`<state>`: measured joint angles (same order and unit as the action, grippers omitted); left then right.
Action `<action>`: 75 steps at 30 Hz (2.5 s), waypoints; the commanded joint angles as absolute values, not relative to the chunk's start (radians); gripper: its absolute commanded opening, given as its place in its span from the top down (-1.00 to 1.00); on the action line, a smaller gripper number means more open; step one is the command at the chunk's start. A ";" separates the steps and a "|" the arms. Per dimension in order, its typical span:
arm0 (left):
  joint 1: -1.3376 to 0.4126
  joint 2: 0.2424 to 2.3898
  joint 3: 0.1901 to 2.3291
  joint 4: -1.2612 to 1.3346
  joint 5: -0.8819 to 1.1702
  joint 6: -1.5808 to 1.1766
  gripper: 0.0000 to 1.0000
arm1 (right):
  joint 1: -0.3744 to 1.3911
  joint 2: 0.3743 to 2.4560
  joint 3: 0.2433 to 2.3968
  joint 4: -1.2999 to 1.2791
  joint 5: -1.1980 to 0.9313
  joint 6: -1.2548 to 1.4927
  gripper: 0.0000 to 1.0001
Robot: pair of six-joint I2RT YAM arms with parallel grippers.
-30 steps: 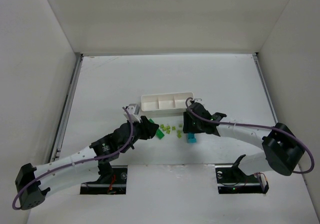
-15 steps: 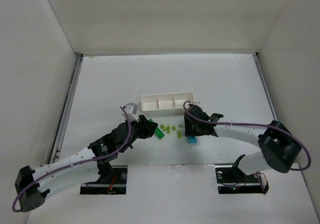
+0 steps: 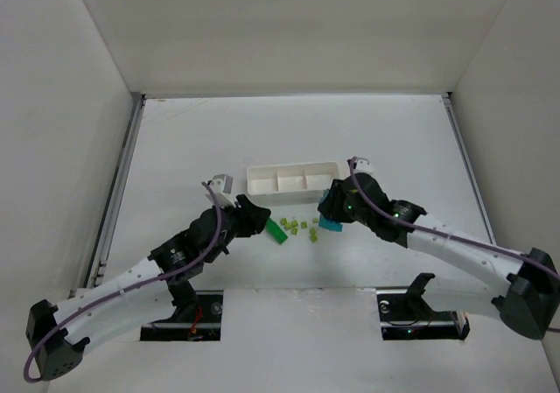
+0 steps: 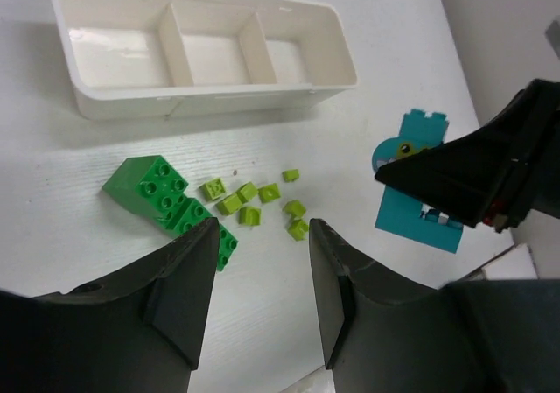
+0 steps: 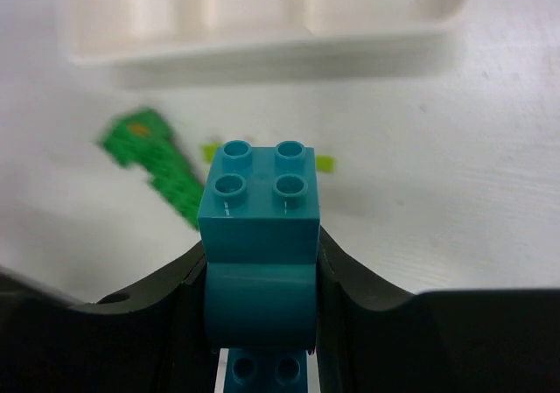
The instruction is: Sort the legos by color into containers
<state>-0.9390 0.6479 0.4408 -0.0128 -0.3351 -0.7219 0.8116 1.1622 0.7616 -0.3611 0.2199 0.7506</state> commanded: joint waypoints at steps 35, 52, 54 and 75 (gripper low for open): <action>-1.002 1.051 0.545 0.873 -0.282 -1.131 -0.13 | 0.714 1.042 0.540 0.669 0.302 1.377 0.47; -0.987 1.173 0.597 0.960 -0.288 -1.120 -0.03 | 0.720 1.069 0.520 0.722 0.268 1.431 0.47; -0.986 1.177 0.597 0.960 -0.288 -1.121 0.00 | 0.720 1.071 0.515 0.733 0.267 1.433 0.47; -0.963 1.244 0.615 0.996 -0.279 -1.140 0.16 | 0.716 1.111 0.514 0.779 0.209 1.476 0.48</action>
<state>-0.9684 1.2358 0.5610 0.9150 -0.2840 -1.1347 0.7124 1.1080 0.5121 0.6769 0.2684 1.4467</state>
